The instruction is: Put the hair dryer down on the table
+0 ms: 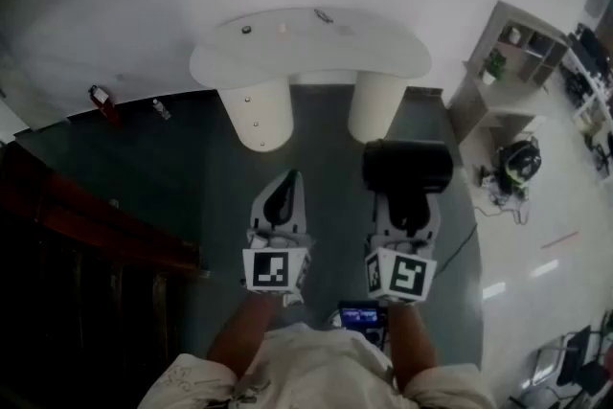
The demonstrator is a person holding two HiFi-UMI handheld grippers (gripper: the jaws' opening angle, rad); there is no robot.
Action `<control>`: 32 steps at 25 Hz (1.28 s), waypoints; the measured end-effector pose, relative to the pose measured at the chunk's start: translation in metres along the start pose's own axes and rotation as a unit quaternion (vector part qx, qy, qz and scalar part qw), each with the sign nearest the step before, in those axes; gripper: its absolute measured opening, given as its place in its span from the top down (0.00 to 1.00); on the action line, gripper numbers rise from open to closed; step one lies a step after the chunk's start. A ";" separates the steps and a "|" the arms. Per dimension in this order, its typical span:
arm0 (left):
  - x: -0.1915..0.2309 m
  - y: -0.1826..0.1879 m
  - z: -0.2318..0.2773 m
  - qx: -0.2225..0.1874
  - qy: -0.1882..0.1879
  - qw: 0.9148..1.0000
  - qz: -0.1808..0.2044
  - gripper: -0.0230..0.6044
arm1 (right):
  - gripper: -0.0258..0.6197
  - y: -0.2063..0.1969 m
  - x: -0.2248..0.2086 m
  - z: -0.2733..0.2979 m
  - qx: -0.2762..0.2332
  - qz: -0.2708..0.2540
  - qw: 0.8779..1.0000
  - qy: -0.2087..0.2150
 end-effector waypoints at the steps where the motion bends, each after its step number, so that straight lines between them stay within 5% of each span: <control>1: -0.009 0.002 -0.005 0.000 0.001 1.000 0.000 0.97 | 0.60 0.002 -0.006 -0.008 0.002 -0.002 1.000 -0.001; 17: -0.095 0.003 -0.029 -0.003 0.008 1.000 0.003 0.97 | 0.60 0.004 -0.071 -0.059 0.015 0.005 1.000 0.011; 32: -0.048 -0.020 0.078 -0.010 -0.017 1.000 -0.007 0.97 | 0.59 -0.018 -0.074 0.051 0.015 -0.006 1.000 -0.010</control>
Point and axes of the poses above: the fingertips, and each gripper's own axes: z forward along the fingers, x to its left, y out of its top, the point moved 8 cm from there along -z, backward along the fingers, and after that the axes turned 2 degrees about -y, right-handed, at the moved point
